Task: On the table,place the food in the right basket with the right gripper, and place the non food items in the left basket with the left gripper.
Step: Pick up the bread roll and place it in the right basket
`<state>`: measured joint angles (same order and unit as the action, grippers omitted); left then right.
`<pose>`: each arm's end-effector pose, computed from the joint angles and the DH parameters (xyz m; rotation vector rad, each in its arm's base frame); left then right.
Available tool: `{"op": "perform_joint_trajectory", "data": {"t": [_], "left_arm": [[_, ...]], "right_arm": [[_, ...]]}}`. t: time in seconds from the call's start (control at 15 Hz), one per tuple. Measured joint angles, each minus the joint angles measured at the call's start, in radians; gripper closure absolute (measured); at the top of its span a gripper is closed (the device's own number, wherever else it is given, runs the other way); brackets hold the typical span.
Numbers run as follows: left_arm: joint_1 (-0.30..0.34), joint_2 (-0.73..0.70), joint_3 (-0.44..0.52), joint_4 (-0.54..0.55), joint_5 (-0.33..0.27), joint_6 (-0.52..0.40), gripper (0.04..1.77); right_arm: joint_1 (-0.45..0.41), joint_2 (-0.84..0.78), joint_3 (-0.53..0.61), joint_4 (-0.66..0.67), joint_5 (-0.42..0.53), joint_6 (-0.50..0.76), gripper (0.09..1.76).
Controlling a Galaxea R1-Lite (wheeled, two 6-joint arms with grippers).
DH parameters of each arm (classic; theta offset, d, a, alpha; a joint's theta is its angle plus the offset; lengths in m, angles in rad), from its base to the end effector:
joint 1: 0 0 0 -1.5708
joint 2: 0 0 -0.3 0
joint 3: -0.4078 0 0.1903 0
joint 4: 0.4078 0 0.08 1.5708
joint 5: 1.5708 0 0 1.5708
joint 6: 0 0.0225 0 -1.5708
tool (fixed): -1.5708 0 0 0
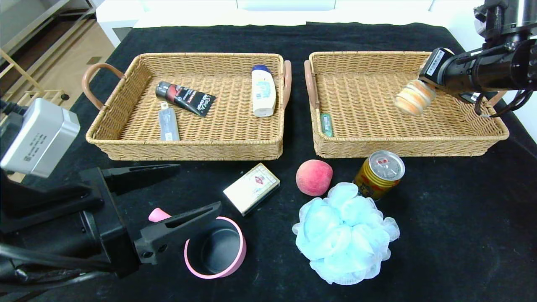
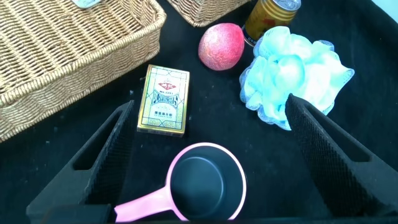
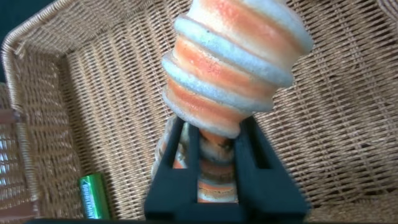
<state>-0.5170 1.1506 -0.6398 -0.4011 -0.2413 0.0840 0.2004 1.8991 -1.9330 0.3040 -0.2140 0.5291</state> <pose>0.1435 -0.0878 0.2432 0.0953 0.0794 -0.7618 0.3607 0.0684 0.3381 0.4704 0.2539 -0.0829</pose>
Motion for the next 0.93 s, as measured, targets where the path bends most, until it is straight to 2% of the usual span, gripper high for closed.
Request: {"op": "perform_joint_trajectory", "data": {"t": [0.2,0.4,0.8,0.93], "left_arm": [[0.000,0.000,0.001,0.000,0.000,0.000,0.09],[0.001,0.000,0.001,0.000,0.000,0.000,0.09],[0.003,0.000,0.002,0.000,0.000,0.001,0.09],[0.003,0.000,0.003,0.000,0.000,0.001,0.09]], "right_arm": [[0.000,0.002,0.001,0.001,-0.001,0.001,0.98],[0.004,0.000,0.009,0.004,-0.001,0.000,0.71],[0.027,-0.024,0.036,0.016,-0.005,-0.009,0.41],[0.048,-0.055,0.047,0.072,-0.007,-0.029,0.35]]}}
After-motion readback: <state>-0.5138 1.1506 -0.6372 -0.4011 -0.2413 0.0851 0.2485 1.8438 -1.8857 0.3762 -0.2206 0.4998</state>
